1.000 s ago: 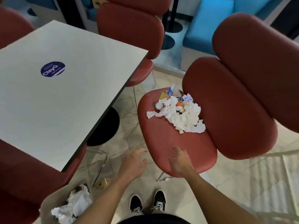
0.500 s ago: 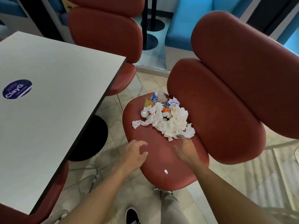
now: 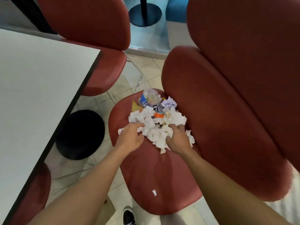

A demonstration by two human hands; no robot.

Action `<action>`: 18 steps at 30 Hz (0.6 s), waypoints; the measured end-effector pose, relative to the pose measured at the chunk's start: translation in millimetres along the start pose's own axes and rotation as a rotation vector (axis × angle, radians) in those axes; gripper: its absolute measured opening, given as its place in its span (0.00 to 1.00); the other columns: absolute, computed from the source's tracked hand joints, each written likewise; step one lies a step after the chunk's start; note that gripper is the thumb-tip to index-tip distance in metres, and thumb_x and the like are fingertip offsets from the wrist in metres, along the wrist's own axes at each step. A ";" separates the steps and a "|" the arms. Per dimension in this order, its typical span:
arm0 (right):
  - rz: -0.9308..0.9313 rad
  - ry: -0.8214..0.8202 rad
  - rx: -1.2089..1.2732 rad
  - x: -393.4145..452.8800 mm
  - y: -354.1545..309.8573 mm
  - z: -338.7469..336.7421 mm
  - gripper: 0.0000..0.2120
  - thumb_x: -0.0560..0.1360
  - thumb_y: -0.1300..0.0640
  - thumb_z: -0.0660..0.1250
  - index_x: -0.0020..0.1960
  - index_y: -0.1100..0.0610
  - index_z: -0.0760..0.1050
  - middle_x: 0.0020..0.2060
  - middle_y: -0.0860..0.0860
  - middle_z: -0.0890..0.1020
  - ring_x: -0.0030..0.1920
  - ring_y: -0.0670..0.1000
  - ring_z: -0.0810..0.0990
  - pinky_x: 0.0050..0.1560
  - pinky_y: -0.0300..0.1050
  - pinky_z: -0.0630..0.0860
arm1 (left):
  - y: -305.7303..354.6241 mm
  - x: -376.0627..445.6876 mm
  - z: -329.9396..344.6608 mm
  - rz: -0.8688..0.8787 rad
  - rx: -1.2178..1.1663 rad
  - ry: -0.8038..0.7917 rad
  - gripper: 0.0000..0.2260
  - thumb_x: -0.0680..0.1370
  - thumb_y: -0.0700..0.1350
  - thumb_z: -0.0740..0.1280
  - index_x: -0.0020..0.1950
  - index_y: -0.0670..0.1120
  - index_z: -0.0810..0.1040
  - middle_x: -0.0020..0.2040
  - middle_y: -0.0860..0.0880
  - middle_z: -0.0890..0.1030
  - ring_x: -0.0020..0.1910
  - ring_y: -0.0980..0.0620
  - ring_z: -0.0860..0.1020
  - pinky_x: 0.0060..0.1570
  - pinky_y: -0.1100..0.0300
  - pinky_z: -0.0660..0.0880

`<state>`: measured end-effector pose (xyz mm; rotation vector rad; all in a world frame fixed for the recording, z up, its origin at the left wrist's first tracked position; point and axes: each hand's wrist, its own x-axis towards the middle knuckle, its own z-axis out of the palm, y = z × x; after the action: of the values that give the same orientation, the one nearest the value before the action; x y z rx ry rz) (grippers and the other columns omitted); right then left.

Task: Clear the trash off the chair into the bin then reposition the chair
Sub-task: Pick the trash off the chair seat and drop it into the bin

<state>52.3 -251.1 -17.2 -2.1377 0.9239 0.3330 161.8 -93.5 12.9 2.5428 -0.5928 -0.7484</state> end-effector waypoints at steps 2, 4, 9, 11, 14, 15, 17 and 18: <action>0.018 0.002 -0.012 20.7 9.8 -5.4 0.27 0.74 0.60 0.62 0.72 0.51 0.64 0.69 0.53 0.61 0.63 0.57 0.72 0.58 0.49 0.73 | 6.6 23.8 6.3 -0.012 0.024 -0.019 0.19 0.73 0.41 0.66 0.63 0.52 0.76 0.63 0.49 0.76 0.58 0.48 0.76 0.59 0.53 0.73; 0.049 0.013 -0.041 37.5 19.4 -10.1 0.28 0.73 0.61 0.62 0.73 0.51 0.63 0.71 0.53 0.59 0.66 0.57 0.68 0.60 0.49 0.72 | 9.6 42.0 12.1 -0.021 0.043 -0.036 0.20 0.73 0.41 0.66 0.65 0.51 0.75 0.63 0.47 0.76 0.60 0.48 0.75 0.60 0.54 0.72; 0.083 0.015 -0.055 75.9 41.2 -15.9 0.32 0.73 0.61 0.63 0.75 0.47 0.59 0.73 0.55 0.56 0.69 0.58 0.65 0.64 0.49 0.69 | 11.5 84.1 35.2 -0.157 0.048 -0.008 0.28 0.73 0.42 0.67 0.73 0.46 0.65 0.65 0.43 0.74 0.63 0.44 0.73 0.60 0.52 0.71; 0.091 0.018 -0.048 90.6 49.0 -12.0 0.33 0.74 0.61 0.64 0.75 0.46 0.58 0.72 0.55 0.57 0.69 0.58 0.66 0.64 0.49 0.69 | 10.6 100.7 50.5 -0.261 -0.007 0.012 0.28 0.74 0.43 0.68 0.72 0.43 0.65 0.63 0.42 0.76 0.63 0.42 0.73 0.59 0.52 0.71; 0.107 0.035 -0.051 105.0 58.7 -2.1 0.33 0.74 0.60 0.65 0.75 0.44 0.58 0.71 0.55 0.59 0.66 0.57 0.68 0.61 0.49 0.71 | 9.7 119.6 74.9 -0.492 -0.142 0.064 0.25 0.73 0.47 0.71 0.68 0.42 0.71 0.63 0.41 0.77 0.62 0.42 0.74 0.58 0.53 0.73; 0.116 0.033 -0.054 109.4 62.4 2.6 0.33 0.74 0.60 0.65 0.74 0.43 0.58 0.71 0.54 0.59 0.66 0.57 0.69 0.60 0.49 0.72 | 9.0 125.4 83.5 -0.553 -0.188 0.086 0.25 0.73 0.49 0.72 0.67 0.42 0.72 0.64 0.42 0.76 0.62 0.42 0.74 0.58 0.52 0.74; 0.129 0.022 -0.048 115.6 68.9 10.8 0.31 0.75 0.61 0.64 0.74 0.44 0.60 0.70 0.54 0.60 0.64 0.56 0.71 0.57 0.46 0.72 | 7.8 136.1 98.4 -0.600 -0.244 0.132 0.26 0.72 0.52 0.73 0.66 0.41 0.73 0.64 0.43 0.76 0.62 0.42 0.74 0.57 0.53 0.72; 0.128 0.022 -0.033 117.6 71.2 14.4 0.29 0.76 0.61 0.64 0.74 0.44 0.62 0.70 0.53 0.61 0.63 0.55 0.72 0.56 0.45 0.72 | 7.6 140.7 102.6 -0.603 -0.247 0.160 0.26 0.72 0.52 0.73 0.65 0.41 0.73 0.63 0.43 0.77 0.62 0.42 0.74 0.56 0.54 0.71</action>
<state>85.3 -331.7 -124.6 -2.1205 1.0779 0.3914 207.4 -198.6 -118.5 2.5163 0.3228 -0.7377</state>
